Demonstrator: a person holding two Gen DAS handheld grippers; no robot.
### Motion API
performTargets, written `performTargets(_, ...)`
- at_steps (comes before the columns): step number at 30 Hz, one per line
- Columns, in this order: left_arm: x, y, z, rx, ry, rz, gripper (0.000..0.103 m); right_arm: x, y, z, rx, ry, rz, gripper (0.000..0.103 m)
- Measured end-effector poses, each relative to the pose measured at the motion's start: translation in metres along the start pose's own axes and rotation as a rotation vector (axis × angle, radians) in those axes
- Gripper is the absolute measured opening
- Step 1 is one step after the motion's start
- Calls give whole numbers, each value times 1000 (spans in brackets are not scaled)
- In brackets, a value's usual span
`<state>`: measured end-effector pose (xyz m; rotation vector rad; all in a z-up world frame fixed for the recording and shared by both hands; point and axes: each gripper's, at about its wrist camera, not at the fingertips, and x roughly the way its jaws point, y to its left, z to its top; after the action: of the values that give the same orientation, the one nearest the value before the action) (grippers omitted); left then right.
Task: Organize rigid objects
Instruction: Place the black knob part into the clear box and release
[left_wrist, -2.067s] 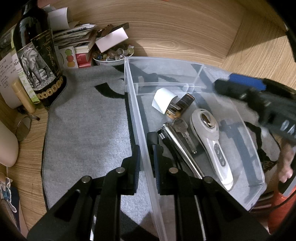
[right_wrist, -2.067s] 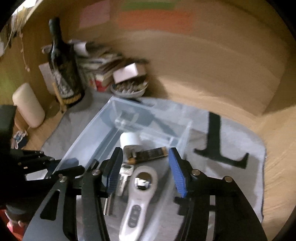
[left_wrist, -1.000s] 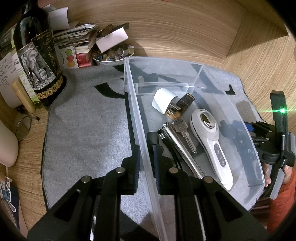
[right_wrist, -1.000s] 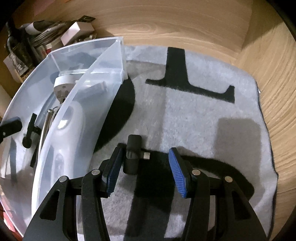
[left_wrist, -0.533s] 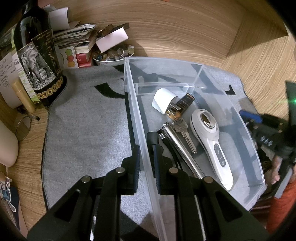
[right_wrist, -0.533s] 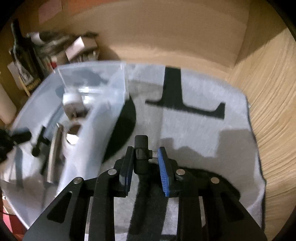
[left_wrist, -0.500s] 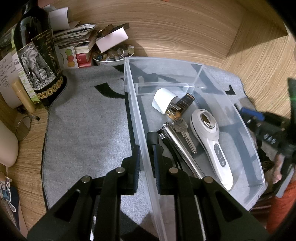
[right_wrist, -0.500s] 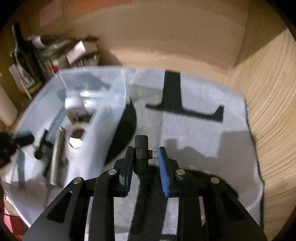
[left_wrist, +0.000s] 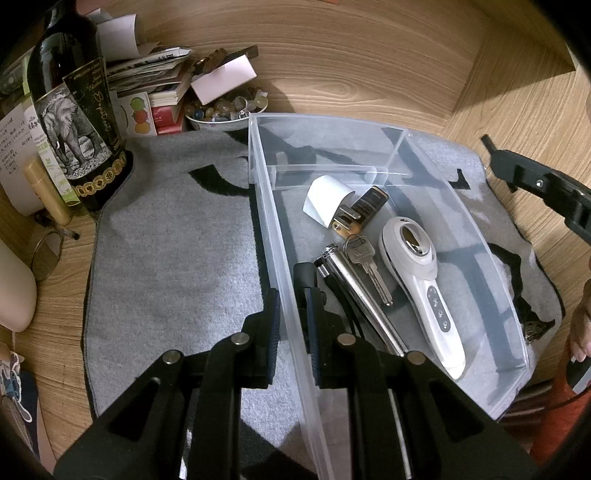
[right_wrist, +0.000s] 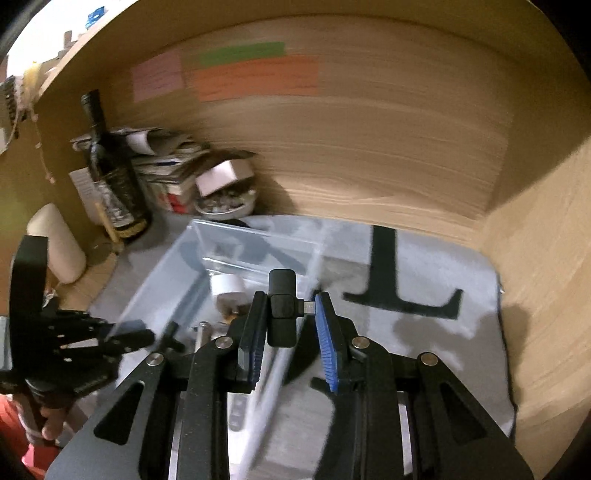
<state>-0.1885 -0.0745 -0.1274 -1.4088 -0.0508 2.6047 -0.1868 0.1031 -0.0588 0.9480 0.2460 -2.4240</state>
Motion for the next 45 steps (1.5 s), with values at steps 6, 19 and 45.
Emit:
performTargets(6, 0, 1, 0, 0, 0, -1, 13, 21, 24, 0, -41, 52, 49, 24)
performTargets(19, 0, 1, 0, -2, 1, -3, 13, 64, 52, -10, -160, 195, 90, 24)
performTargets(45, 0, 1, 0, 2, 0, 0, 13, -37, -40, -25, 81, -20, -189, 66)
